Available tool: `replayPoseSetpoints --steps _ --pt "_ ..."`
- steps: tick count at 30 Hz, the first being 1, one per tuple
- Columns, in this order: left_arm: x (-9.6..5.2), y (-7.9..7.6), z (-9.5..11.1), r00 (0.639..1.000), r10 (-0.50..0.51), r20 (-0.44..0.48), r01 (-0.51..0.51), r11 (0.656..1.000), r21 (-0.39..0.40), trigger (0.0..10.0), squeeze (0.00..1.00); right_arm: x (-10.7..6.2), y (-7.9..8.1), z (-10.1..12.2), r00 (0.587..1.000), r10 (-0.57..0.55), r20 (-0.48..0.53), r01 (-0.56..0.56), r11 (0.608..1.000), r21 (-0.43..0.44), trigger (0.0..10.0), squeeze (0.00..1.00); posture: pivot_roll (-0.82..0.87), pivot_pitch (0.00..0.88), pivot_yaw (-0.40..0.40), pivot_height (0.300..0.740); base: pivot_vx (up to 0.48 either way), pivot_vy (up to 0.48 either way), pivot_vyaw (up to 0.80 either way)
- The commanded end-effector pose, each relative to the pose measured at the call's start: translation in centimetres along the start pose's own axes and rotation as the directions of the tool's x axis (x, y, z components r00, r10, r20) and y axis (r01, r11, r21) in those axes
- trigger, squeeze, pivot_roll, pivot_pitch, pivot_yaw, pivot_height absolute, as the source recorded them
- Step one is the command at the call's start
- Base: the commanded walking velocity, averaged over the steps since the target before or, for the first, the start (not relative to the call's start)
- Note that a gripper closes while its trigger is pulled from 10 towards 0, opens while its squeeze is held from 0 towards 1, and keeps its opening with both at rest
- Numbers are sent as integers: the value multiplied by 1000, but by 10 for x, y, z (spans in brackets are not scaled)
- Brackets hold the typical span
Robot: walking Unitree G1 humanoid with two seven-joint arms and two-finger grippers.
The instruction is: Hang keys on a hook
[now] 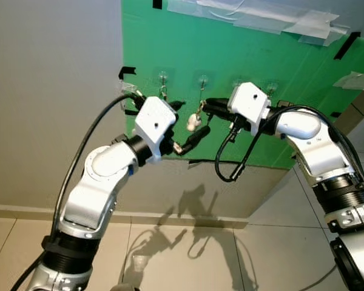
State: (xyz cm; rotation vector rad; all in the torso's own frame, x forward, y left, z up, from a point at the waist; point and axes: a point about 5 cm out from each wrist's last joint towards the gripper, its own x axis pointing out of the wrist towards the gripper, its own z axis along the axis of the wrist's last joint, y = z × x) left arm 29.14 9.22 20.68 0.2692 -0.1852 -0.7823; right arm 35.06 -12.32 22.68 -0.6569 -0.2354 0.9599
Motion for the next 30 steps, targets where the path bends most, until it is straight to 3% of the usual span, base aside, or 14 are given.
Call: replayPoseSetpoints --steps 1,9,10,11,12,20,30 --pt "3 -1 -4 999 33 4 -33 999 10 9882 0 -3 -5 8 998 -43 43 42 998 41 0 0 37 0 -110 740 0 0 0" --pt "2 8 -15 993 112 34 -112 994 6 9765 0 -3 -3 15 996 -37 78 31 996 84 0 0 32 0 -105 740 0 0 0" --pt "1 13 -17 992 119 31 -120 992 30 9020 0 -5 -3 16 997 -25 78 19 996 86 0 0 29 0 -101 740 0 0 0" --pt "1 13 -17 992 119 31 -120 992 30 9020 0 -5 -3 16 997 -25 78 19 996 86 0 0 29 0 -101 740 0 0 0" --pt "1 17 -16 992 118 39 -120 990 72 10000 0 -8 -3 16 998 -9 67 4 996 84 0 0 28 0 -99 740 0 0 0" --pt "2 25 -10 988 131 87 -139 986 91 10000 0 -15 -1 12 999 9 41 -14 992 125 0 0 28 0 -92 740 0 0 0" --pt "2 13 0 989 6 145 -17 997 74 10000 0 -16 5 4 999 36 11 -37 980 194 0 0 36 0 -89 740 0 0 0"
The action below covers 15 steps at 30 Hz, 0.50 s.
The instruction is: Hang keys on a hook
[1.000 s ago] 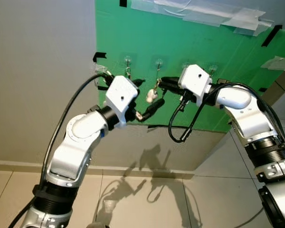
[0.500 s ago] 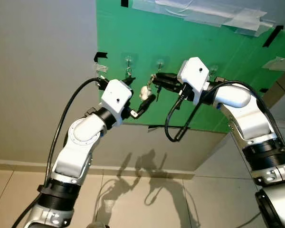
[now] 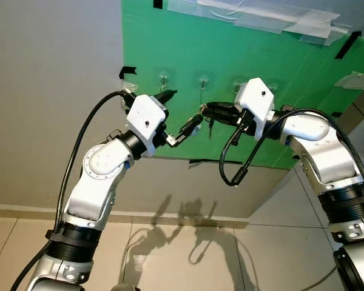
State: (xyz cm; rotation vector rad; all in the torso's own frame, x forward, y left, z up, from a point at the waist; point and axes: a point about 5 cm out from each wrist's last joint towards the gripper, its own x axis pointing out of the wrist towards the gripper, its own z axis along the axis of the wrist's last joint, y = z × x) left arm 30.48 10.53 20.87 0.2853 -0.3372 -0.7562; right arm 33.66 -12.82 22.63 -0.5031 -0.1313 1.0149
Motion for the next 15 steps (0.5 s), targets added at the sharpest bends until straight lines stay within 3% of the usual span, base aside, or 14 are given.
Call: replayPoseSetpoints --steps 1,15 --pt "4 -8 5 999 -34 28 34 999 5 10000 0 -3 -2 1 1000 -10 15 9 999 40 0 0 38 0 -90 740 0 0 0" --pt "4 -11 1 1000 -6 30 5 1000 5 10000 0 0 -4 1 999 -40 10 39 994 105 0 0 34 0 -90 740 0 0 0"
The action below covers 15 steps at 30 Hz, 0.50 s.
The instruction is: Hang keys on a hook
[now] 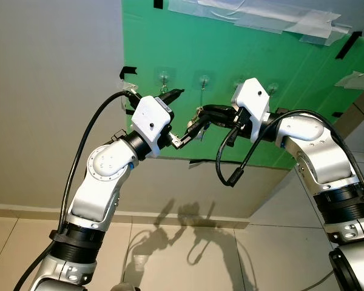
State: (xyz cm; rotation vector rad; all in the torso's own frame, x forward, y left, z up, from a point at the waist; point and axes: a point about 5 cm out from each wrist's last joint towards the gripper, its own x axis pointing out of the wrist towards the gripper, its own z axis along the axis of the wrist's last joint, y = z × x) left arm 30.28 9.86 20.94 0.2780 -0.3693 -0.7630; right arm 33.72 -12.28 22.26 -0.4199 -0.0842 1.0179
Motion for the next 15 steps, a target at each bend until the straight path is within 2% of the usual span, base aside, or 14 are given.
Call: replayPoseSetpoints --steps 1,6,10,15 --pt "0 -5 -3 1000 16 -8 -16 1000 -1 10000 0 -5 -8 4 998 -53 18 53 998 30 0 0 35 0 -93 740 0 0 0" --pt "-2 -5 -6 999 47 -13 -47 999 -8 10000 0 -5 -11 3 997 -81 16 80 996 47 0 0 36 0 -96 740 0 0 0" --pt "-5 -3 -10 997 69 -19 -69 998 -13 9961 0 -7 -20 8 990 -140 30 138 989 52 0 0 35 0 -96 740 0 0 0" --pt "-4 -2 -9 997 80 -11 -80 997 -15 9725 0 -9 -24 12 987 -153 48 150 986 67 0 0 33 0 -97 740 0 0 0"
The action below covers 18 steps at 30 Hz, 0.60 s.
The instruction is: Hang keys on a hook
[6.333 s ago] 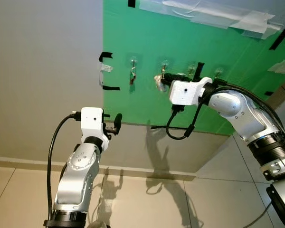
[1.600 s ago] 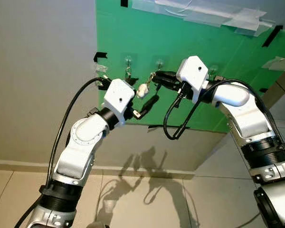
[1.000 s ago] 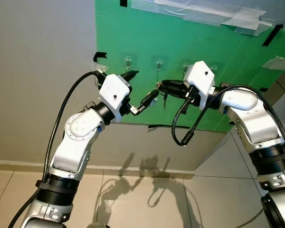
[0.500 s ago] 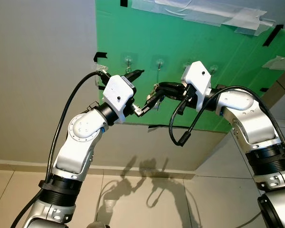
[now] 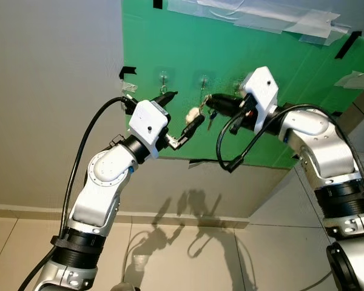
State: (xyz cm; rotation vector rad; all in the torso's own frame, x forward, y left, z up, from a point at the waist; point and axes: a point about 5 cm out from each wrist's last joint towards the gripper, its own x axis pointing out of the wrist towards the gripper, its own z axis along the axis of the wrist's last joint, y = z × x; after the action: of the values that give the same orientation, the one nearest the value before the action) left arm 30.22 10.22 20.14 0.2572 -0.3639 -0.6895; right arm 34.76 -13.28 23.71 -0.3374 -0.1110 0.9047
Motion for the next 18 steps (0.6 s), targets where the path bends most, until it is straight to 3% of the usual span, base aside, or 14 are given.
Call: replayPoseSetpoints --steps 1,2,10,18 --pt "1 -1 -2 1000 4 -1 -4 1000 -3 9490 0 -3 -5 6 999 -29 21 28 1000 8 0 0 33 0 -97 740 0 0 0" --pt "1 0 -3 1000 3 -3 -3 1000 -1 9137 0 -3 -5 8 999 -28 32 28 999 18 0 0 32 0 -96 740 0 0 0" --pt "5 3 -1 1000 4 11 -4 1000 11 9412 0 -5 1 16 997 19 72 -25 997 74 0 0 28 0 -93 740 0 0 0" --pt "8 5 2 1000 -1 25 1 1000 24 9412 0 -8 10 10 997 67 38 -73 984 161 0 0 23 0 -94 740 0 0 0"
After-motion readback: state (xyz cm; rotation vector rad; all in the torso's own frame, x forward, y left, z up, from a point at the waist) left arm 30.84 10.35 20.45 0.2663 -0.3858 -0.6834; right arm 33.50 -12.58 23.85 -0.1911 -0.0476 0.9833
